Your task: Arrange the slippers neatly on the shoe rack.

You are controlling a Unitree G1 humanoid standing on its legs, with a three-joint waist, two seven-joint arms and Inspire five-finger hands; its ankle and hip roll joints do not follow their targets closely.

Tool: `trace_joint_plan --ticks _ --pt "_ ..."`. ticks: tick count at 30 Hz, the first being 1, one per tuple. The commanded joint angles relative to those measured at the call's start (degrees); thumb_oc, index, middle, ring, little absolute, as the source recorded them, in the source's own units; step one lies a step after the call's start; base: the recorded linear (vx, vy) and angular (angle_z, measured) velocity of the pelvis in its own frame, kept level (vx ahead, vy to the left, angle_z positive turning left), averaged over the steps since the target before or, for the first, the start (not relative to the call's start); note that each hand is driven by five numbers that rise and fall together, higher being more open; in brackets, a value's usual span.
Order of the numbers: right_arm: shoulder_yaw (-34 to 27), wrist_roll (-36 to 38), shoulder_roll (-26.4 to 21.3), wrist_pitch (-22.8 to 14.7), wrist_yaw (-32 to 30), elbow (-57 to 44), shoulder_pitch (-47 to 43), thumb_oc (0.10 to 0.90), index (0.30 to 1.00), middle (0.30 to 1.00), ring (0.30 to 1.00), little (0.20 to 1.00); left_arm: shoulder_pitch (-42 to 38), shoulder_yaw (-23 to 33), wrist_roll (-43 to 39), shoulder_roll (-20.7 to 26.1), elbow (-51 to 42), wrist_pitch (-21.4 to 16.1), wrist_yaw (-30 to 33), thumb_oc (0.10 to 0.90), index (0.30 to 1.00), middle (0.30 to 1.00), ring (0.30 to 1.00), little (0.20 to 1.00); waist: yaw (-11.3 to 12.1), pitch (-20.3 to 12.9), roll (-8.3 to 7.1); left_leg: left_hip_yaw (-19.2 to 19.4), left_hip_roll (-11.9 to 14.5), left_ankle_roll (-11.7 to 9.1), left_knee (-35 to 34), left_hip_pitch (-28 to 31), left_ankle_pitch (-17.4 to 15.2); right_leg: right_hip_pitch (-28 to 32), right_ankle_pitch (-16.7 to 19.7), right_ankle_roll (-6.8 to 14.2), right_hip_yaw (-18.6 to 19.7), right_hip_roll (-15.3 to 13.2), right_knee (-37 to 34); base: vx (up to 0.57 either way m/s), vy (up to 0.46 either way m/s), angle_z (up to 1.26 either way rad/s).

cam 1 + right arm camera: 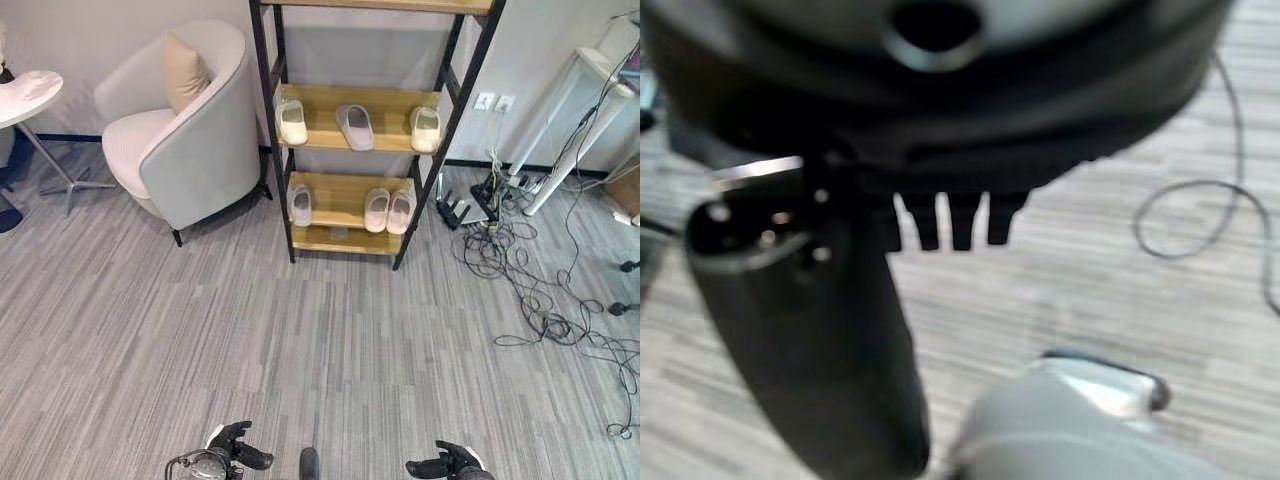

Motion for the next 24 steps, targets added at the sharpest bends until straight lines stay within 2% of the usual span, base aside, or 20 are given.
trace_joint_plan --ticks 1,3,5,8,9,12,13,14,15,16,17,19,20,21,24 --pt "1.47 -0.45 -3.55 -1.32 -0.82 -1.81 -1.52 0.800 0.900 0.900 0.900 0.900 0.63 1.48 1.10 0.01 0.58 -1.04 -0.48 0.800 0.900 0.900 0.900 0.900 0.39 -0.70 0.45 -3.70 2.12 -3.37 7.42 -3.99 -6.99 4.43 8.61 -2.97 -3.63 2.70 -16.57 0.24 -0.099 -0.19" --pt "1.80 -0.61 -3.73 -1.18 -0.64 -1.81 -1.70 0.800 0.900 0.900 0.900 0.900 0.95 1.88 1.00 -0.11 0.93 -1.09 -0.56 0.800 0.900 0.900 0.900 0.900 0.09 -0.57 0.29 -4.15 2.26 -3.83 6.92 -2.00 -8.16 3.20 10.74 -2.87 -4.40 2.35 -23.26 0.25 -0.128 -0.21" --pt "2.11 -0.87 -3.74 -0.97 -0.53 -1.90 -2.13 0.800 0.900 0.900 0.900 0.900 1.08 2.23 0.93 -0.40 1.29 -1.31 -0.39 0.800 0.900 0.900 0.900 0.900 -0.82 -0.23 0.51 -5.03 2.63 -4.39 5.67 0.31 -8.80 0.51 13.51 -2.01 -3.07 2.54 -27.87 0.23 -0.107 -0.16" --pt "2.08 -0.90 -3.76 -0.84 -0.44 -1.58 -1.59 0.800 0.900 0.900 0.900 0.900 1.44 2.65 1.22 -0.35 1.89 -1.68 -0.45 0.800 0.900 0.900 0.900 0.900 -1.63 -0.44 0.20 -6.27 2.85 -5.19 3.99 2.98 -9.80 0.40 15.59 -1.23 -0.83 3.04 -31.49 0.30 -0.170 0.08" --pt "2.11 -0.89 -3.56 -0.97 -0.42 -1.31 -1.17 0.800 0.900 0.900 0.900 0.900 1.83 2.83 1.43 -0.41 2.15 -1.68 -0.30 0.800 0.900 0.900 0.900 0.900 -1.73 -1.13 -0.10 -6.54 3.11 -5.47 3.52 3.83 -10.31 1.10 16.13 -1.76 -0.25 3.16 -31.81 0.30 -0.198 0.18" --pt "2.14 -0.94 -3.56 -0.89 -0.35 -0.38 0.33 0.800 0.900 0.900 0.900 0.900 2.37 2.72 1.45 -1.04 2.42 -1.52 -0.36 0.800 0.900 0.900 0.900 0.900 -2.40 -2.22 0.19 -7.76 5.48 -6.91 4.74 4.61 -11.24 2.30 15.54 -3.01 -0.62 4.37 -31.26 0.25 -0.193 0.49" --pt "2.15 -0.94 -3.57 -0.90 -0.35 -0.38 0.34 0.800 0.900 0.900 0.900 0.900 2.39 2.71 1.45 -1.04 2.41 -1.51 -0.36 0.800 0.900 0.900 0.900 0.900 -2.45 -2.23 0.21 -7.81 5.51 -6.93 4.82 4.58 -11.30 2.32 15.53 -3.02 -0.68 4.39 -31.27 0.23 -0.307 0.17" --pt "2.12 -0.86 -3.80 -0.78 -0.59 0.43 0.93 0.800 0.900 0.900 0.900 0.900 2.07 2.08 1.68 -1.44 1.98 -1.36 -0.55 0.800 0.900 0.900 0.900 0.900 -2.40 -1.77 0.31 -7.63 7.18 -9.53 12.71 1.02 -7.75 5.13 13.62 -4.66 -1.80 5.51 -32.18 0.16 -0.219 0.09" --pt "2.11 -0.86 -3.80 -0.78 -0.59 0.43 0.93 0.800 0.900 0.900 0.900 0.900 2.06 2.08 1.68 -1.44 1.97 -1.36 -0.55 0.800 0.900 0.900 0.900 0.900 -2.45 -1.77 0.32 -7.69 7.18 -9.55 12.90 0.90 -7.84 5.14 13.63 -4.67 -1.86 5.51 -32.21 0.19 -0.285 0.24" --pt "2.27 -0.50 -3.92 -0.89 -0.72 0.51 0.97 0.800 0.900 0.900 0.900 0.900 1.88 1.87 1.52 -1.54 1.68 -1.42 -0.46 0.800 0.900 0.900 0.900 0.900 -2.17 -1.01 -0.02 -7.70 7.25 -10.00 17.67 -1.69 -5.49 6.54 13.15 -5.32 -1.93 5.54 -32.76 0.09 -0.175 0.31" --pt "2.30 0.15 -4.16 -1.00 -1.08 0.06 0.81 0.800 0.900 0.900 0.900 0.900 1.40 1.51 1.11 -1.60 1.01 -1.35 -0.23 0.800 0.900 0.900 0.900 0.900 -1.82 0.44 -0.87 -6.99 7.61 -10.22 25.35 -6.26 -1.76 8.28 12.37 -6.66 -2.25 5.49 -33.19 0.09 -0.175 0.26" --pt "2.28 0.36 -4.26 -0.89 -1.16 0.14 0.74 0.800 0.900 0.900 0.900 0.900 1.29 1.40 1.17 -1.49 0.91 -1.28 -0.20 0.800 0.900 0.900 0.900 0.900 -1.56 0.91 -1.38 -6.05 8.17 -10.00 27.57 -7.84 -1.23 9.18 11.82 -7.12 -2.41 5.50 -33.49 0.14 -0.143 0.13" --pt "2.29 0.45 -4.45 -0.66 -1.26 0.41 0.86 0.800 0.900 0.900 0.900 0.900 1.22 0.95 1.40 -1.53 0.89 -1.15 -0.16 0.800 0.900 0.900 0.900 0.900 -1.09 1.43 -2.04 -4.32 8.09 -9.39 28.15 -10.32 -2.37 10.75 10.77 -7.59 -2.44 5.52 -33.61 0.17 -0.123 0.23" --pt "2.28 0.45 -4.45 -0.67 -1.25 0.41 0.86 0.800 0.900 0.900 0.900 0.900 1.22 0.94 1.40 -1.52 0.88 -1.14 -0.16 0.800 0.900 0.900 0.900 0.900 -1.05 1.50 -2.01 -4.29 8.13 -9.37 28.30 -10.29 -2.50 10.84 10.75 -7.57 -2.41 5.54 -33.63 0.22 -0.084 0.29" --pt "2.46 0.39 -4.72 -0.76 -1.05 0.58 0.72 0.800 0.900 0.900 0.900 0.900 1.55 0.74 1.60 -1.74 1.16 -1.09 -0.48 0.800 0.900 0.900 0.900 0.900 0.00 1.12 -1.86 -4.77 4.02 -8.26 21.75 -11.98 -5.84 13.12 8.78 -7.03 -1.73 6.35 -33.80 0.25 -0.005 0.12"
